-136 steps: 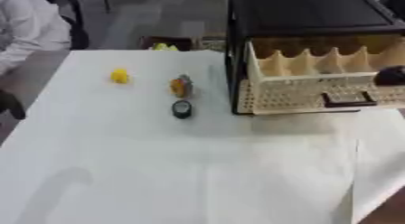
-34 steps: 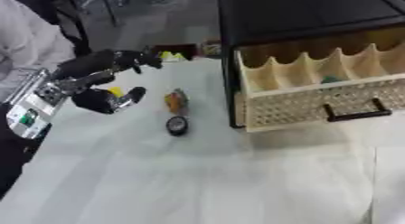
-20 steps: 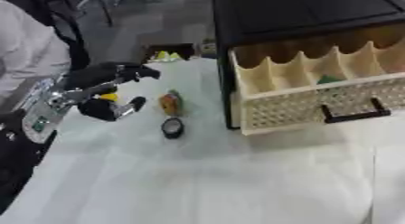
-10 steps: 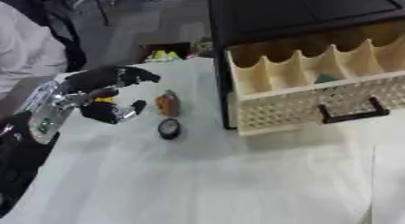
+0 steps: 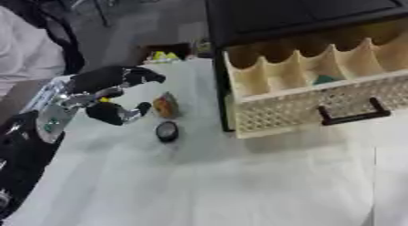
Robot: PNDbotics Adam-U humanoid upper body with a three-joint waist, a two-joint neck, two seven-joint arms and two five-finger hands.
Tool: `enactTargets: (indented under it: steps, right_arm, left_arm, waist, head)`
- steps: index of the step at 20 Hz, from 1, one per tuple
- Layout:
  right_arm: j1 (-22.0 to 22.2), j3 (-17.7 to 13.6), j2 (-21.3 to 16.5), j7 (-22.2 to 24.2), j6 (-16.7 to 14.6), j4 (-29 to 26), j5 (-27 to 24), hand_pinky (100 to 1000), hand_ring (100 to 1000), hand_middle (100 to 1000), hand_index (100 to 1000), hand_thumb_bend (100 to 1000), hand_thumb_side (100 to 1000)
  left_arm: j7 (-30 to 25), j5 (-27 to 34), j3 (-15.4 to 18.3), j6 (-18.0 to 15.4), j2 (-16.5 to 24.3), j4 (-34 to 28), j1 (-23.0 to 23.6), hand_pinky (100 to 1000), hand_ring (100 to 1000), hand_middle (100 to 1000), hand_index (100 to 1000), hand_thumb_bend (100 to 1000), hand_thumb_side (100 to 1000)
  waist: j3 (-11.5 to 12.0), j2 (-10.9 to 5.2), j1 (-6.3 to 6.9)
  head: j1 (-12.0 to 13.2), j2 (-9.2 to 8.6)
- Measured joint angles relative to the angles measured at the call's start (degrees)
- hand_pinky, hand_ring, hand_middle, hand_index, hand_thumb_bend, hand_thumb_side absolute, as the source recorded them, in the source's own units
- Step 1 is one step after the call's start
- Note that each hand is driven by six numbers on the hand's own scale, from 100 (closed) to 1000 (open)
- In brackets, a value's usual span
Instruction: Pick up objects from table and place into drawer.
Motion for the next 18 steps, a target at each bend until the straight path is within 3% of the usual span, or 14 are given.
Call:
enactTargets:
  steps: [12,18]
  right_arm:
    - [-0.11,-0.01,0.27,-0.06,-0.47,0.00,-0.77,100,316,306,632,1000,606]
    - [-0.18,-0.01,0.27,-0.05,-0.74,0.00,-0.92,100,314,303,628,1000,607]
  left_arm:
    - [1.17,-5.59,1.52,-1.17,-0.21,2.49,-0.52,779,929,897,1000,100,801]
    - [1.27,-7.59,2.02,-1.27,0.01,3.40,-0.61,760,917,871,1000,100,892]
  waist:
    - [-1.32,1.00,0.69]
    - [-1.38,1.53,0.70]
  head:
    - [0.79,-0.19]
    - [0.98,-0.19]
